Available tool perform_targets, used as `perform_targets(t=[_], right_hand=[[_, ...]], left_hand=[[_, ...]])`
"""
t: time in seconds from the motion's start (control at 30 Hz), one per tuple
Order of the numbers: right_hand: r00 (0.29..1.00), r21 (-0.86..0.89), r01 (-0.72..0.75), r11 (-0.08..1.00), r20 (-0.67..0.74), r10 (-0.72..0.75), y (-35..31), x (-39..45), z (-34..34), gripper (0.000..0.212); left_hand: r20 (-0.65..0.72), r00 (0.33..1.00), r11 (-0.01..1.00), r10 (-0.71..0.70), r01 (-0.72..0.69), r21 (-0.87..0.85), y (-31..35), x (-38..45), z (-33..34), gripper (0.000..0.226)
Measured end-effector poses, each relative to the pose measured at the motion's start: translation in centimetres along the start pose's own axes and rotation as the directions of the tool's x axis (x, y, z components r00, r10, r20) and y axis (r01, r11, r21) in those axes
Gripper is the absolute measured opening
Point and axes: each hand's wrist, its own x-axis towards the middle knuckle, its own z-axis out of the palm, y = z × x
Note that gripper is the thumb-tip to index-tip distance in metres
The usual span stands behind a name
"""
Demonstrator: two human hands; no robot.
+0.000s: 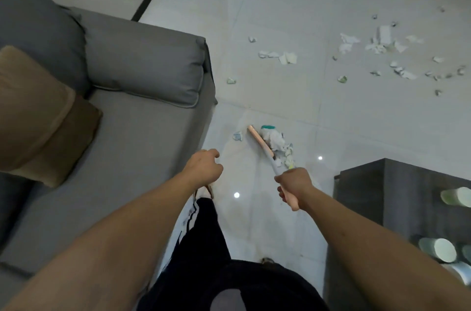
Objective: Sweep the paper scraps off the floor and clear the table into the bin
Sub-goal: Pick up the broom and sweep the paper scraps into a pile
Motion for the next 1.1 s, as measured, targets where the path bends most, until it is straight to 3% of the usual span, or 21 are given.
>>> perform_targets(t=[0.23, 0.53, 0.77, 1.1], right_hand=[[0.999, 0.074, -0.039, 0.997, 0.022, 0.038, -10.4, -1.9, 3.9, 0.005], [0.954, 0.249, -0.222, 0.943, 0.256, 0.157, -18.1, 2.6, 4.4, 0.024], [0.992, 0.124, -0.108, 0.986, 0.08, 0.098, -20.7, 9.9, 0.5, 0.026], [0.996, 0.11, -0.048, 0.993, 0.081, 0.039, -27.4, 16.1, -3.5, 0.012]], left_hand=[[0.013, 0.999, 0.997, 0.045, -0.046, 0.06, 0.1, 9.2, -9.9, 0.05], [0.055, 0.995, 0.992, 0.088, -0.093, 0.085, 3.8, 15.6, -13.3, 0.044], [0.054, 0.998, 0.978, 0.041, -0.051, 0.2, 8.3, 20.9, -17.0, 0.05], [0.091, 0.99, 0.95, 0.112, -0.133, 0.281, 16.9, 26.7, -18.9, 0.046]])
